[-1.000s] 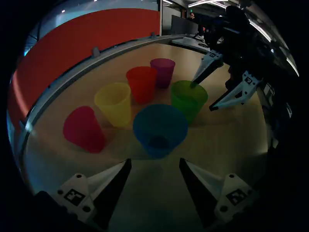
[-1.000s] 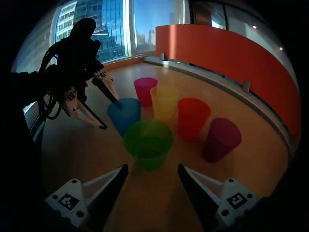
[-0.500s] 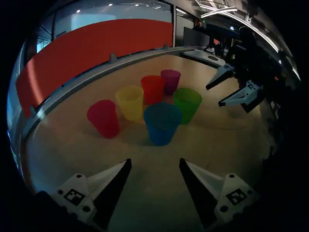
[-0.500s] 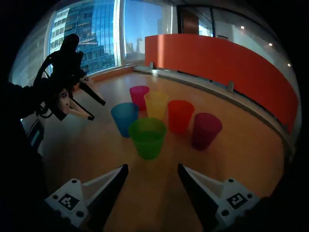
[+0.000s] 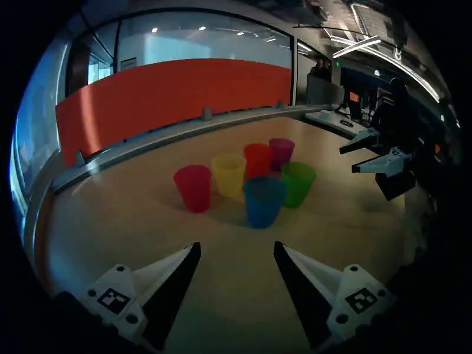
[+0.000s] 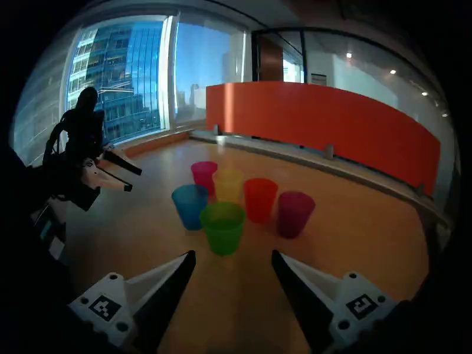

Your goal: Pour water

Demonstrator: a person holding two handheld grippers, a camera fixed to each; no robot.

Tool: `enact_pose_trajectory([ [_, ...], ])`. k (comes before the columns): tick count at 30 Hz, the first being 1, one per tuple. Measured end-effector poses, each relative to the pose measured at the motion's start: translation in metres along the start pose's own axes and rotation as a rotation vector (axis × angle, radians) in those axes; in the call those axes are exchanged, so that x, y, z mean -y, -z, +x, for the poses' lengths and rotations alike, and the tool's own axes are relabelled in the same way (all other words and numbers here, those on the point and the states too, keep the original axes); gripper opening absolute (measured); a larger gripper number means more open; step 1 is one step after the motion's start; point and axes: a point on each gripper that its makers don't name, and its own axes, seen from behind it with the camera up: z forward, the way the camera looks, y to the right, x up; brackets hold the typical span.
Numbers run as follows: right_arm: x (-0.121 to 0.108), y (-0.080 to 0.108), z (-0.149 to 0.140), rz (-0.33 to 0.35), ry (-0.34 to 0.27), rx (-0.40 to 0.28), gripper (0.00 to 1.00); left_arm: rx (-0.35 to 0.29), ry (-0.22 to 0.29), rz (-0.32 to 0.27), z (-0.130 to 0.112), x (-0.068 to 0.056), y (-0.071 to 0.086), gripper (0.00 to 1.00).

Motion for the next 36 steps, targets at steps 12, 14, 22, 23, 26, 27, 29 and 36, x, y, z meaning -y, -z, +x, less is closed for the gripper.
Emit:
enact_pose_trajectory([
  [12, -0.017, 0.012, 0.042, -0.142, -0.057, -0.175, 0.99, -0.191, 0.074, 0.179, 0.021, 0.039, 0.031, 0.92],
  [14, -0.024, 0.014, 0.048, -0.173, -0.070, -0.206, 0.99, -0.228, 0.091, 0.214, 0.026, 0.045, 0.038, 0.92],
  [22, -0.049, 0.026, 0.072, -0.318, -0.096, -0.328, 0.99, -0.335, 0.103, 0.346, 0.040, 0.067, 0.059, 0.92],
  [23, -0.053, 0.028, 0.074, -0.341, -0.099, -0.345, 0.99, -0.347, 0.102, 0.364, 0.042, 0.070, 0.061, 0.92],
  [26, -0.060, 0.034, 0.078, -0.398, -0.108, -0.385, 0.99, -0.377, 0.111, 0.409, 0.044, 0.076, 0.068, 0.92],
  [27, -0.062, 0.036, 0.079, -0.416, -0.111, -0.396, 0.99, -0.387, 0.115, 0.423, 0.045, 0.078, 0.070, 0.92],
  [29, -0.067, 0.040, 0.082, -0.451, -0.114, -0.419, 0.99, -0.409, 0.124, 0.445, 0.047, 0.081, 0.073, 0.92],
  [36, -0.083, 0.053, 0.089, -0.570, -0.113, -0.491, 0.99, -0.462, 0.143, 0.513, 0.049, 0.087, 0.082, 0.92],
])
